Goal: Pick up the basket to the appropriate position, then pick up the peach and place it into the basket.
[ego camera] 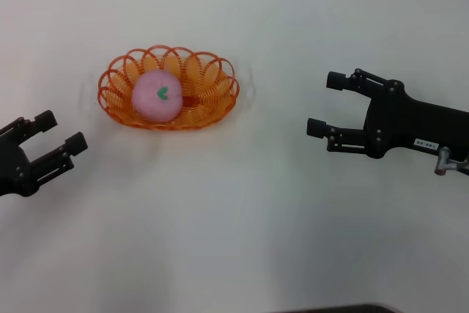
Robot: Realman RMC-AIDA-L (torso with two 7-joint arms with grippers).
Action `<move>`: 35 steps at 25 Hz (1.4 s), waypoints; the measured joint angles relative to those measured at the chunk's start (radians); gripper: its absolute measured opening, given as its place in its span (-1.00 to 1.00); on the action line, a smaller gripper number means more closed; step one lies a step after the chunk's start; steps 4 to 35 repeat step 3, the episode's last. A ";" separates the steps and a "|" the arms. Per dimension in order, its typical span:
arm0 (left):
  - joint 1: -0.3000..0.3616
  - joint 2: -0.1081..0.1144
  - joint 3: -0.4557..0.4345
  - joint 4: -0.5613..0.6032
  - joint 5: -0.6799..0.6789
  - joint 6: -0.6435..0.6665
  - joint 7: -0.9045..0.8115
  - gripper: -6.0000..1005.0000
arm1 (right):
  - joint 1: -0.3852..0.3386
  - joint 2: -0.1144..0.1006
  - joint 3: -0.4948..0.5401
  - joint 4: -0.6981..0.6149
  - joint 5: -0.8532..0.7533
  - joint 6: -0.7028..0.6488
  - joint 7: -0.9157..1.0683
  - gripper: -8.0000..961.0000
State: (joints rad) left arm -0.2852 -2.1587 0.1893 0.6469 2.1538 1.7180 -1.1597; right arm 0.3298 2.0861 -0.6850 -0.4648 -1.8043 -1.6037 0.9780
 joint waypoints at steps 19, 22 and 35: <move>0.000 -0.001 0.001 -0.001 0.000 0.000 0.000 0.50 | 0.000 0.000 0.004 0.006 -0.001 0.001 -0.007 0.99; 0.000 -0.001 0.001 -0.001 0.000 0.000 0.000 0.50 | 0.000 0.000 0.004 0.006 -0.001 0.001 -0.007 0.99; 0.000 -0.001 0.001 -0.001 0.000 0.000 0.000 0.50 | 0.000 0.000 0.004 0.006 -0.001 0.001 -0.007 0.99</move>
